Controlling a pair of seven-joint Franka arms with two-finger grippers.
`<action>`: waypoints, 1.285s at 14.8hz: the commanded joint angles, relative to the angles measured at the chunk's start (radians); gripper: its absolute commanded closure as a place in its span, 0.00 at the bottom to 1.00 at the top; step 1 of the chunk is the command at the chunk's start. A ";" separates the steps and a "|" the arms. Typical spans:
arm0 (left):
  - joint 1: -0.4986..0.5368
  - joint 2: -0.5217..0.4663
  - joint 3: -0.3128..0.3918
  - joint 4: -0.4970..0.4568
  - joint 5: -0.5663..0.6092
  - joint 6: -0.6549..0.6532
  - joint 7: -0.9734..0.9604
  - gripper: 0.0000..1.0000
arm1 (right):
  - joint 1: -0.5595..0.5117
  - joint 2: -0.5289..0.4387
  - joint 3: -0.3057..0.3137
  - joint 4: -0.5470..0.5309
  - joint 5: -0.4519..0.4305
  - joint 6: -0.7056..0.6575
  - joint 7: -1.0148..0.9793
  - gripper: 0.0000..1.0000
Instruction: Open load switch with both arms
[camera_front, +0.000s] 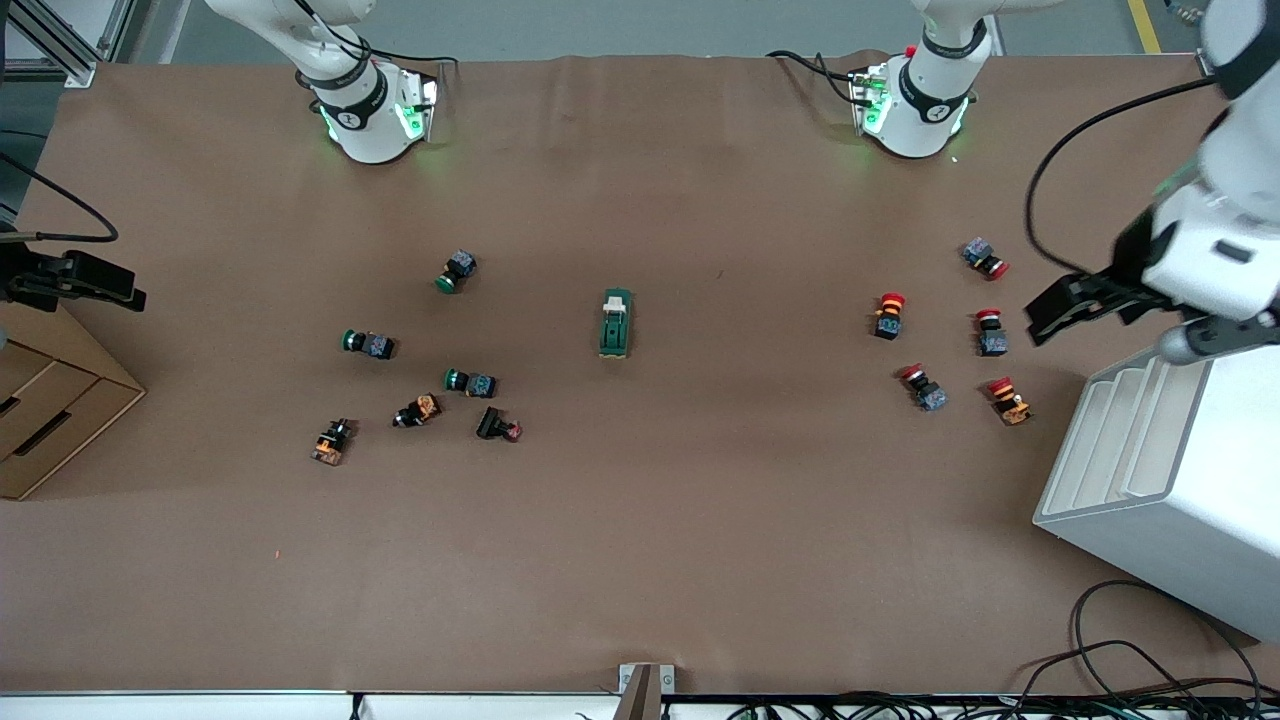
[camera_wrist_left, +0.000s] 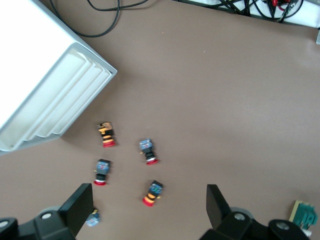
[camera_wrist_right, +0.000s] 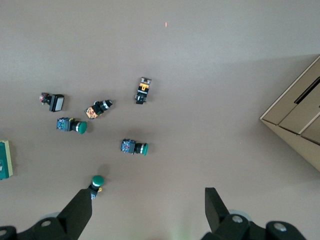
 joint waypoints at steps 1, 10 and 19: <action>-0.007 -0.092 0.119 -0.083 -0.083 -0.003 0.211 0.00 | 0.006 -0.020 0.005 -0.005 0.009 -0.072 0.067 0.00; -0.039 -0.167 0.192 -0.140 -0.098 -0.083 0.306 0.00 | 0.057 -0.149 -0.007 -0.120 -0.010 -0.030 0.058 0.00; -0.041 -0.255 0.195 -0.237 -0.094 -0.117 0.304 0.00 | 0.026 -0.262 0.000 -0.229 -0.010 -0.008 0.018 0.00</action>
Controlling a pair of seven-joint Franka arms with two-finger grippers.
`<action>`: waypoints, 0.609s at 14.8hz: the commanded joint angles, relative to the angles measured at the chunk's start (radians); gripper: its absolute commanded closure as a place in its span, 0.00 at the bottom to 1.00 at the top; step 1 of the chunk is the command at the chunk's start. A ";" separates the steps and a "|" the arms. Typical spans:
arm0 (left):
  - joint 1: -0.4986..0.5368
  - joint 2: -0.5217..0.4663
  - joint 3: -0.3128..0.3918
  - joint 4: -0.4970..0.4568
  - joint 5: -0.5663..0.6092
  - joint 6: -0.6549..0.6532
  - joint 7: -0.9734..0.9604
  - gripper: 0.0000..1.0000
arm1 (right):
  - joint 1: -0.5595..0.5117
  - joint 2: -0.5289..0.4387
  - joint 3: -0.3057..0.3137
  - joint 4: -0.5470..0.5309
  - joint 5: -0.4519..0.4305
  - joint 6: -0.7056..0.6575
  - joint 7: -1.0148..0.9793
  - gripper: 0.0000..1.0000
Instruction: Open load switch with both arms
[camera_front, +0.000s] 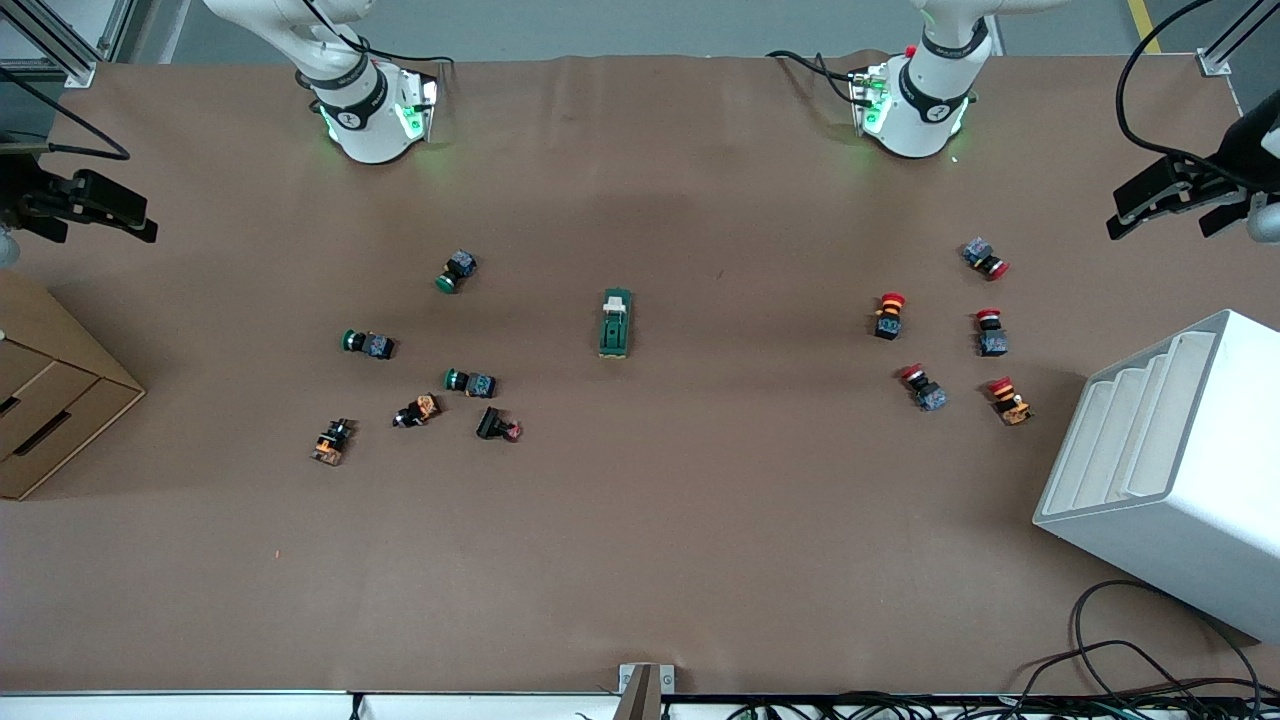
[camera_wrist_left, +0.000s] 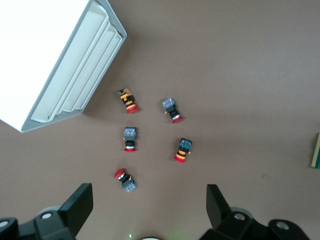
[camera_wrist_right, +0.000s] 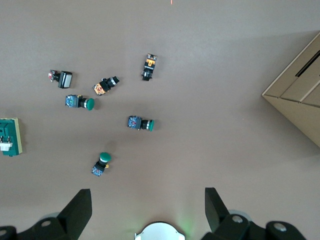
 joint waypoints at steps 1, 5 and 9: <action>-0.001 -0.018 0.003 -0.015 -0.003 -0.019 0.008 0.00 | -0.011 -0.090 0.007 -0.080 -0.006 0.023 -0.015 0.00; -0.004 -0.018 -0.006 -0.016 0.003 -0.022 0.005 0.00 | -0.013 -0.107 0.008 -0.080 -0.006 0.026 -0.014 0.00; -0.002 -0.022 -0.069 -0.024 0.066 -0.017 0.007 0.00 | -0.017 -0.106 0.005 -0.077 -0.003 0.037 -0.013 0.00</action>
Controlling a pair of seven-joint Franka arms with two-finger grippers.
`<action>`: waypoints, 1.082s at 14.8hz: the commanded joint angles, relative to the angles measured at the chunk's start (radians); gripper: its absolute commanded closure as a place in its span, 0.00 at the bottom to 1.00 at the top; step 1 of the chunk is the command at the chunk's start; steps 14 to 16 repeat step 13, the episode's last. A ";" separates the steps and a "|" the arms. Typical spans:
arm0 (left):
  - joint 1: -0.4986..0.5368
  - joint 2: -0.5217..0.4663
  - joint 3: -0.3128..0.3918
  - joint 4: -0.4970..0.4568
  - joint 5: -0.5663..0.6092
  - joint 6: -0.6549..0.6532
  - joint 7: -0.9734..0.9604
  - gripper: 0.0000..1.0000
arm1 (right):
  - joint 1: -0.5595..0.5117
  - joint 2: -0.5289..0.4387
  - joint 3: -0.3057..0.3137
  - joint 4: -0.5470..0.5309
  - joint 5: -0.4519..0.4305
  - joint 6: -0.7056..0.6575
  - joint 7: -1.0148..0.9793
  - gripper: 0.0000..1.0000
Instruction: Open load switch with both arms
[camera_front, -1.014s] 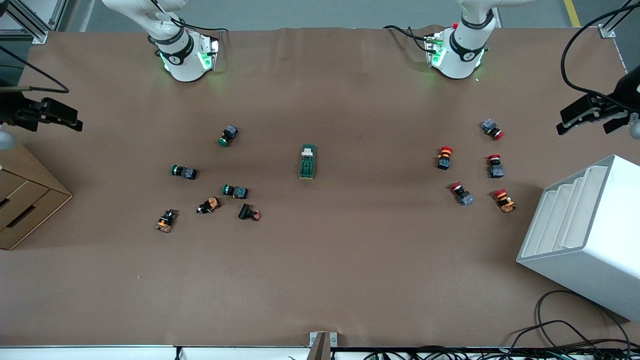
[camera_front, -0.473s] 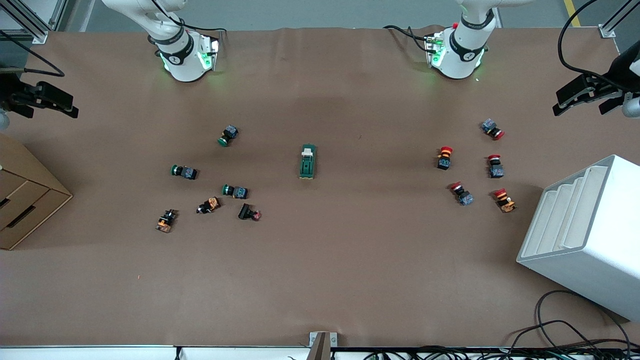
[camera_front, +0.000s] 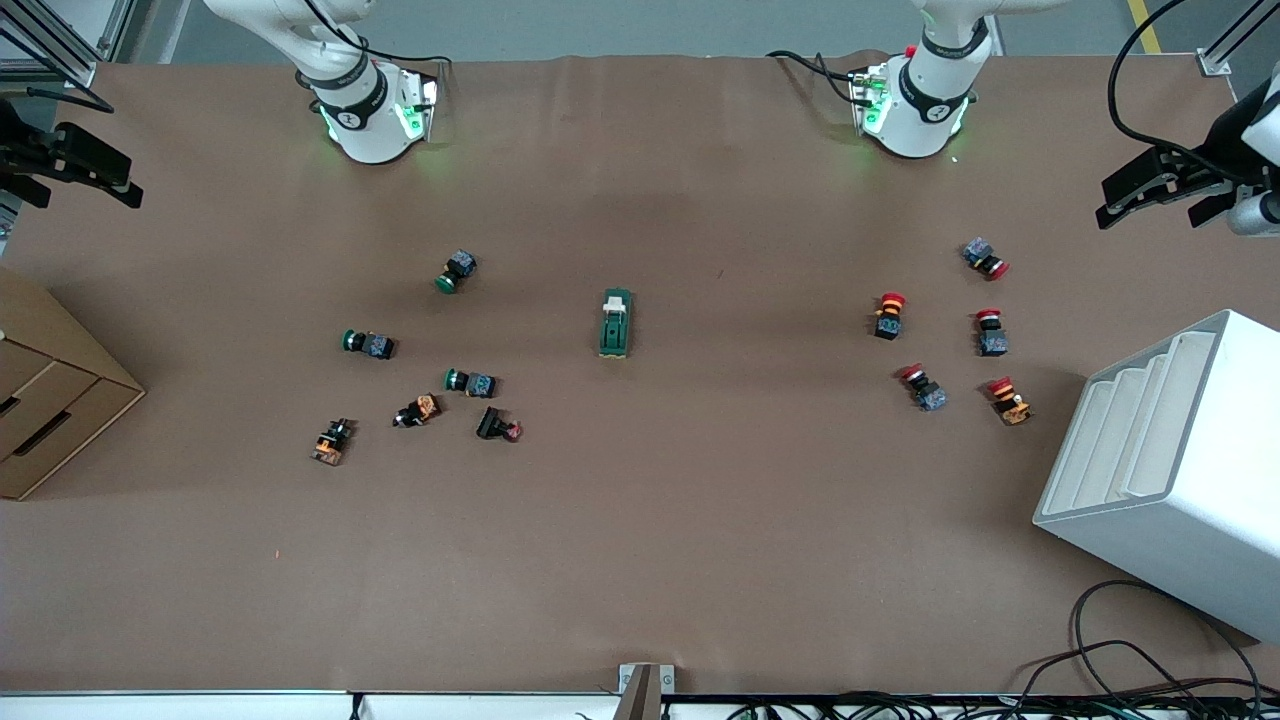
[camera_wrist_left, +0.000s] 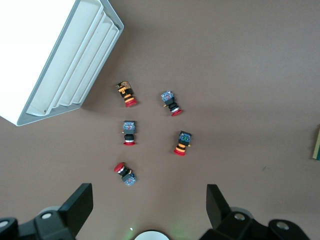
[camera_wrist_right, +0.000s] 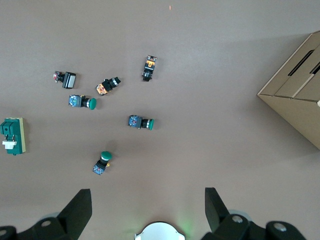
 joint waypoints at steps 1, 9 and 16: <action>0.003 -0.021 -0.055 -0.017 0.051 -0.002 0.005 0.00 | -0.016 -0.022 0.004 -0.032 -0.002 0.028 -0.013 0.00; 0.014 -0.012 -0.050 0.017 -0.003 -0.002 0.010 0.00 | -0.016 -0.023 0.000 -0.026 -0.003 0.028 -0.010 0.00; 0.013 -0.005 -0.050 0.026 -0.015 -0.003 0.007 0.00 | -0.013 -0.026 0.001 -0.028 0.009 0.019 0.001 0.00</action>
